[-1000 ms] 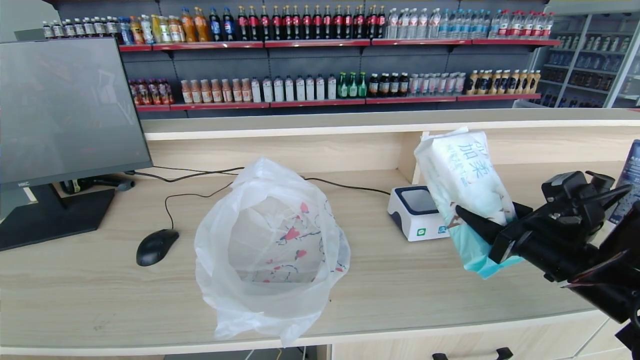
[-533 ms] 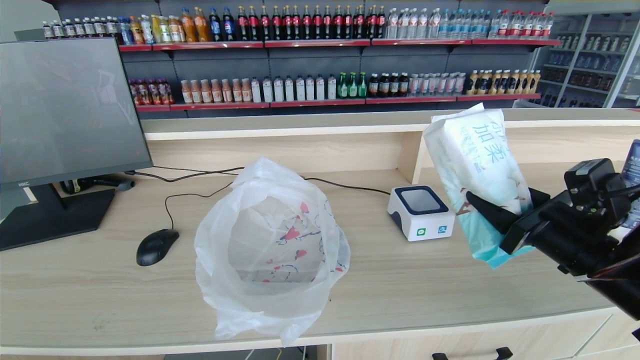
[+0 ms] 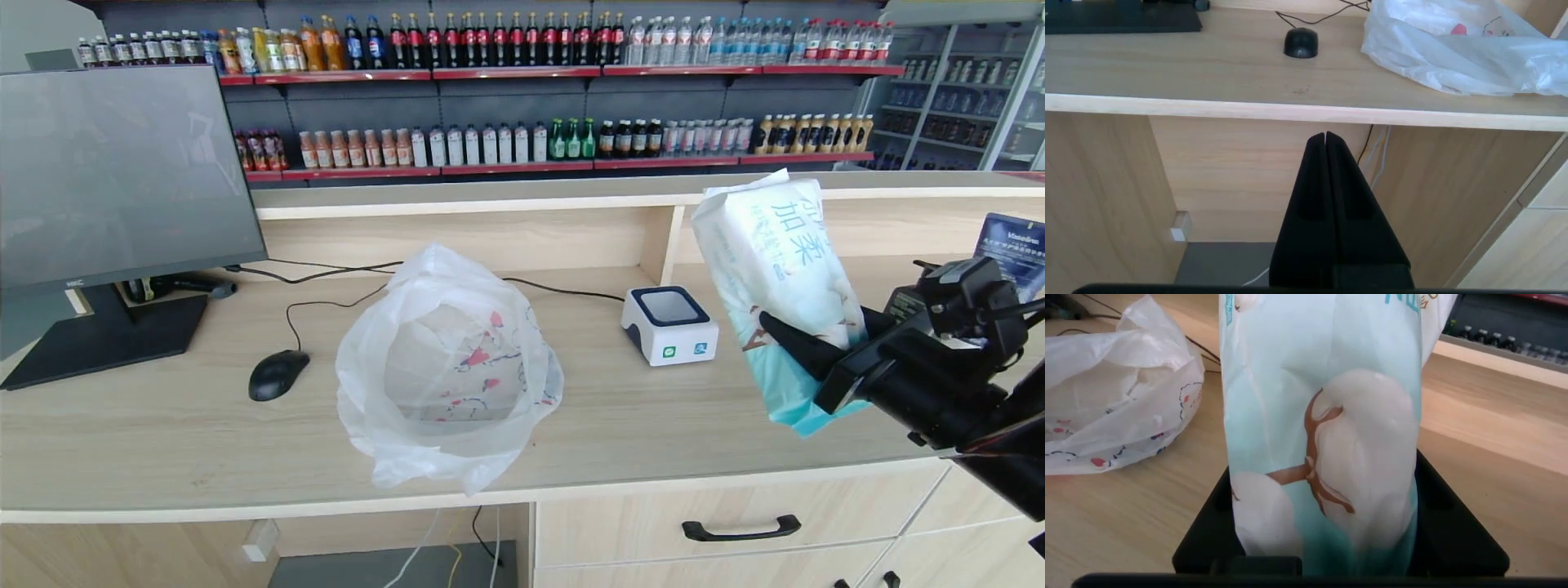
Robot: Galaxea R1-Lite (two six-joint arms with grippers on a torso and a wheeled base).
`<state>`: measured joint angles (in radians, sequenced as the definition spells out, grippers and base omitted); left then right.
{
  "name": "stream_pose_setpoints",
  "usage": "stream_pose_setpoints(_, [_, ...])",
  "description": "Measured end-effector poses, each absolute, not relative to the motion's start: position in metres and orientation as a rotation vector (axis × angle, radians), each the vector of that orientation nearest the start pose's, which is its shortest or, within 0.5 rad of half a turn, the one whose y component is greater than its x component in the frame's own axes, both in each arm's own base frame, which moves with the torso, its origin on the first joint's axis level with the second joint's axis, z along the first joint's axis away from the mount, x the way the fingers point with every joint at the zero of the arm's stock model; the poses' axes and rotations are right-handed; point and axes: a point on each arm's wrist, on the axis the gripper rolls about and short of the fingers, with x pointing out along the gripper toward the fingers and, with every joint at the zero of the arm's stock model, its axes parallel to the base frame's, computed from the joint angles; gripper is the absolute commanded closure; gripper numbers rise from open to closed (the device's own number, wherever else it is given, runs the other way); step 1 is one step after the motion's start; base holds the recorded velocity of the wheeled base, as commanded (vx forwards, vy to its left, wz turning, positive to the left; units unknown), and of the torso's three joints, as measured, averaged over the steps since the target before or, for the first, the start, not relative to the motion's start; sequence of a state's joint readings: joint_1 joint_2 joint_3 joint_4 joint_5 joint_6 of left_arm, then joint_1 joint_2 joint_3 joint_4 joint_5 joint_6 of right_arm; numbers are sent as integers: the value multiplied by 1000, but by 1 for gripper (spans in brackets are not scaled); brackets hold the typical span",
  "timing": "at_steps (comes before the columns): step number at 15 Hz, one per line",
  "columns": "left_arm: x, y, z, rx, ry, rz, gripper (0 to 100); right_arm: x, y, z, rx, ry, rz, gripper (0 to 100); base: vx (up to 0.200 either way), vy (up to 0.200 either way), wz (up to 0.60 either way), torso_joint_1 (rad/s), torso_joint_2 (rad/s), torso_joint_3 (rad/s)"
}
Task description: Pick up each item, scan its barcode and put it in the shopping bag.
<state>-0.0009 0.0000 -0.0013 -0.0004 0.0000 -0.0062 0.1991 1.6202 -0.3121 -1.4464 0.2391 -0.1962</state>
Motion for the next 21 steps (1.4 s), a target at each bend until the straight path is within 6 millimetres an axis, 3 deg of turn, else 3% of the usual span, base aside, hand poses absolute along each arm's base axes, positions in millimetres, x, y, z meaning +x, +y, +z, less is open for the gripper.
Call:
stream_pose_setpoints(14, [-23,0,75,-12,0,0,100,224,49,161,-188,-165,420,100,0,200,0,4,2,3])
stream_pose_setpoints(21, [-23,0,75,-11,0,0,100,223,49,163,-150,-175,421,100,0,0,0,0,0,0])
